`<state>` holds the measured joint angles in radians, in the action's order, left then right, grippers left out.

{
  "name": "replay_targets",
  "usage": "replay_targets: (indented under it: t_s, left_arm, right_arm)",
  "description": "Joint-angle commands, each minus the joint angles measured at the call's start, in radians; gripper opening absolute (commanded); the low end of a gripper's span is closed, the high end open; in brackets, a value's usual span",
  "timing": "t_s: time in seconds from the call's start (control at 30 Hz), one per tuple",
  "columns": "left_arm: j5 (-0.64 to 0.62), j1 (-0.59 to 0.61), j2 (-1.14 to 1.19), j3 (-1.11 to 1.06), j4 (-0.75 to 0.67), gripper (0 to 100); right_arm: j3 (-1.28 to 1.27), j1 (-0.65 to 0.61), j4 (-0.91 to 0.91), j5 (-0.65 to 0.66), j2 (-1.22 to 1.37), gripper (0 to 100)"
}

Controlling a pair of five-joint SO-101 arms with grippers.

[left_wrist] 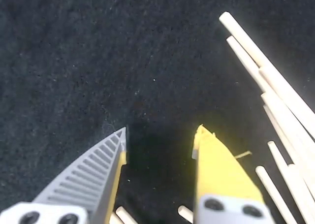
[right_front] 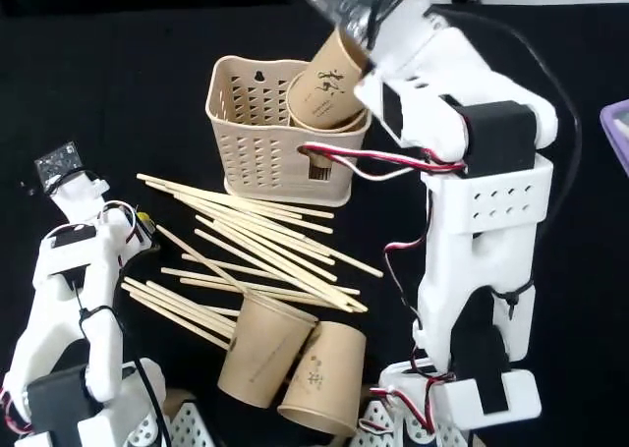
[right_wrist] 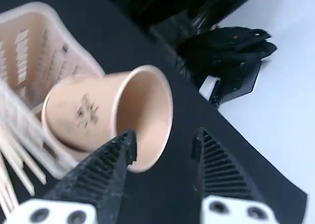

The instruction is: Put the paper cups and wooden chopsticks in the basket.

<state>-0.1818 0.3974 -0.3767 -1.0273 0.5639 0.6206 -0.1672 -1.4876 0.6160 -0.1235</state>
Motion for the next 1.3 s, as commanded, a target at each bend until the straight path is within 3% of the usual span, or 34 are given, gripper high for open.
replay_targets:
  t_s: [0.0,0.17,0.47,0.63,1.0,1.13,1.27]
  left_arm:
    - [-0.002,0.004,-0.035,0.012,-0.014,22]
    - [-0.002,0.004,-0.037,0.012,-0.014,22]
    - [-0.002,0.004,-0.037,0.015,-0.014,22]
    - [-0.002,0.004,-0.037,0.012,-0.014,22]
    - [-0.002,0.004,-0.037,0.012,-0.014,22]
    - [-0.002,0.002,-0.034,0.013,-0.014,22]
    - [-0.002,0.002,-0.031,0.015,-0.014,22]
  right_arm:
    - [-0.001,-0.015,0.104,-0.092,0.012,18.4]
    - [-0.101,-0.023,0.221,-0.106,0.056,18.4]
    - [-0.136,-0.27,0.196,-0.106,-0.005,18.4]
    - [-0.134,-0.307,0.181,-0.106,-0.035,18.4]
    - [-0.145,-0.325,-0.129,-0.106,-0.24,18.4]
    - [-0.183,-0.431,-0.282,-0.104,-0.257,18.6]
    - [-0.437,-0.549,-0.269,-0.098,-0.298,18.7]
